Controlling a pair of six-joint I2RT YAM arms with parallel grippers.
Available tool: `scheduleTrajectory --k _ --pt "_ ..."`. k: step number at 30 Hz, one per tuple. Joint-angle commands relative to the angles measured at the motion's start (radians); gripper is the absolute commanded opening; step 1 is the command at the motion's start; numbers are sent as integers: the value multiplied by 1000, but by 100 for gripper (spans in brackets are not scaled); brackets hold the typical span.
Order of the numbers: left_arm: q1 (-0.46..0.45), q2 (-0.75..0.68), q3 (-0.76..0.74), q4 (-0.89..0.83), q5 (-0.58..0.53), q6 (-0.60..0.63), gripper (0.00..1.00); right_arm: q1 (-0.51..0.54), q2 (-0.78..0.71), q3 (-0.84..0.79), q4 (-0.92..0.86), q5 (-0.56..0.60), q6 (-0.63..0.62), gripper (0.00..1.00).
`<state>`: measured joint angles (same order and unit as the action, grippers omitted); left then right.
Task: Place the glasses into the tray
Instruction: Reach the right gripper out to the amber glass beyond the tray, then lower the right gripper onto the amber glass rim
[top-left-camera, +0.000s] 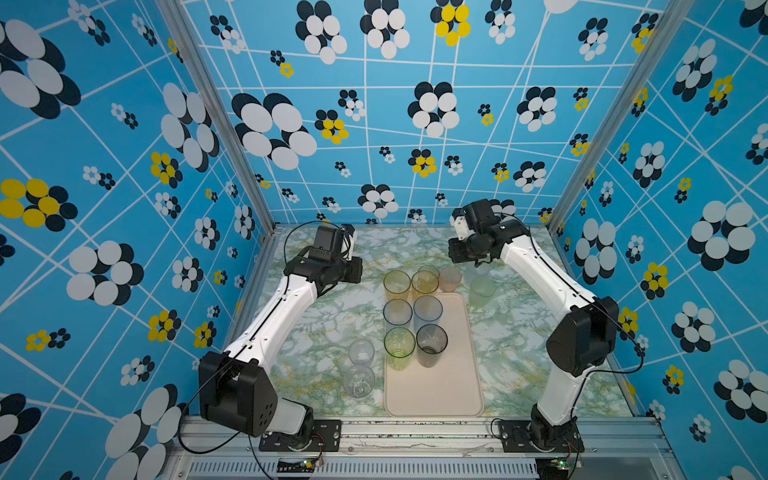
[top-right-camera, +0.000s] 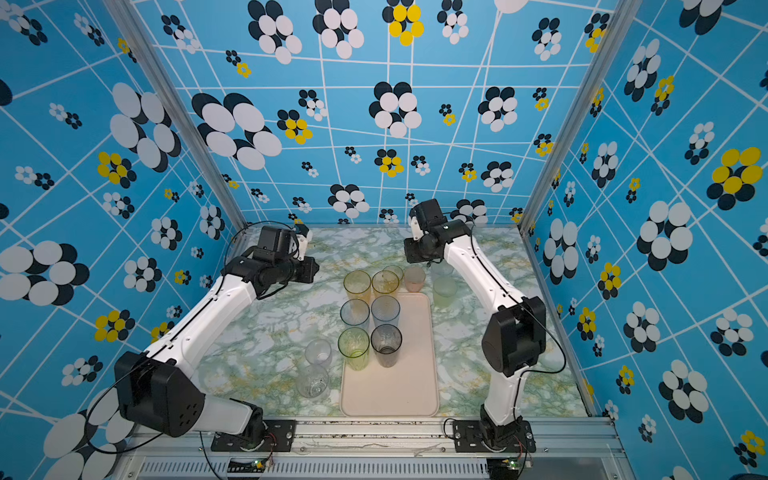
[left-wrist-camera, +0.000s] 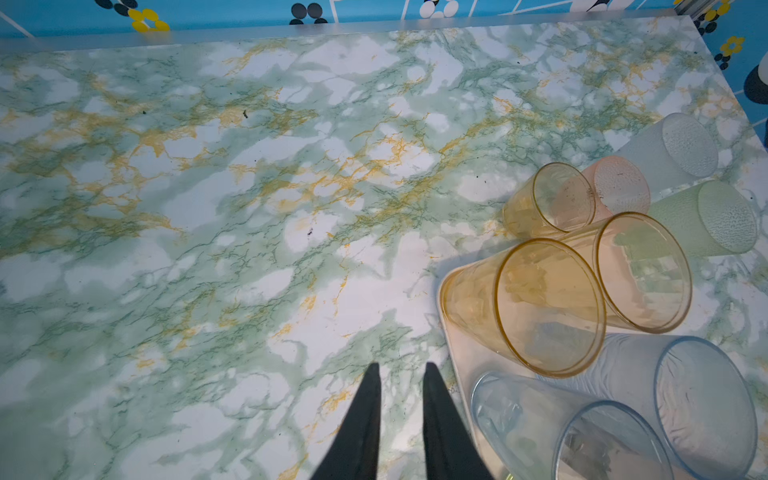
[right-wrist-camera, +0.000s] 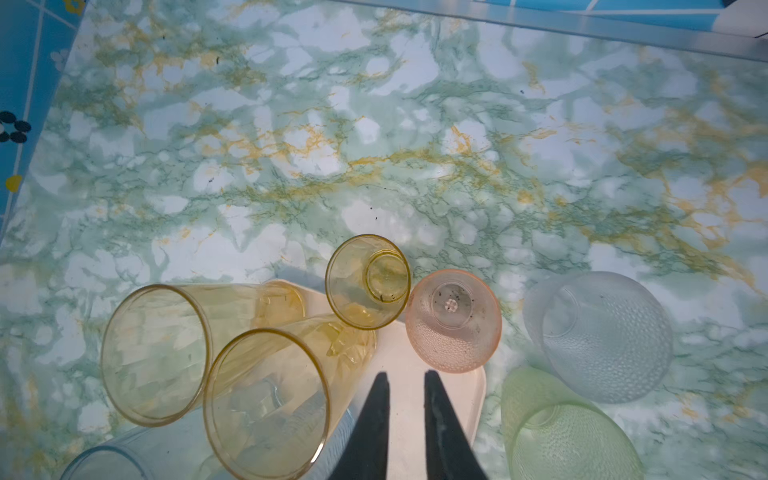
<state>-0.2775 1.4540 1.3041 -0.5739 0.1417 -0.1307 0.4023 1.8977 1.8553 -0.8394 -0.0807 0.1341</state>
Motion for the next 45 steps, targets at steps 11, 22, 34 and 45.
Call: scheduleTrajectory --k 11,22,34,45 --pt "3 26 45 -5 -4 16 21 2 367 437 -289 -97 -153 23" --pt "16 37 43 -7 -1 19 21 2 477 522 -321 -79 -181 25" --pt "14 52 62 -19 -1 13 21 3 564 613 -364 -36 -215 25" --pt "15 58 63 -22 -7 14 21 2 610 658 -397 -31 -229 22"
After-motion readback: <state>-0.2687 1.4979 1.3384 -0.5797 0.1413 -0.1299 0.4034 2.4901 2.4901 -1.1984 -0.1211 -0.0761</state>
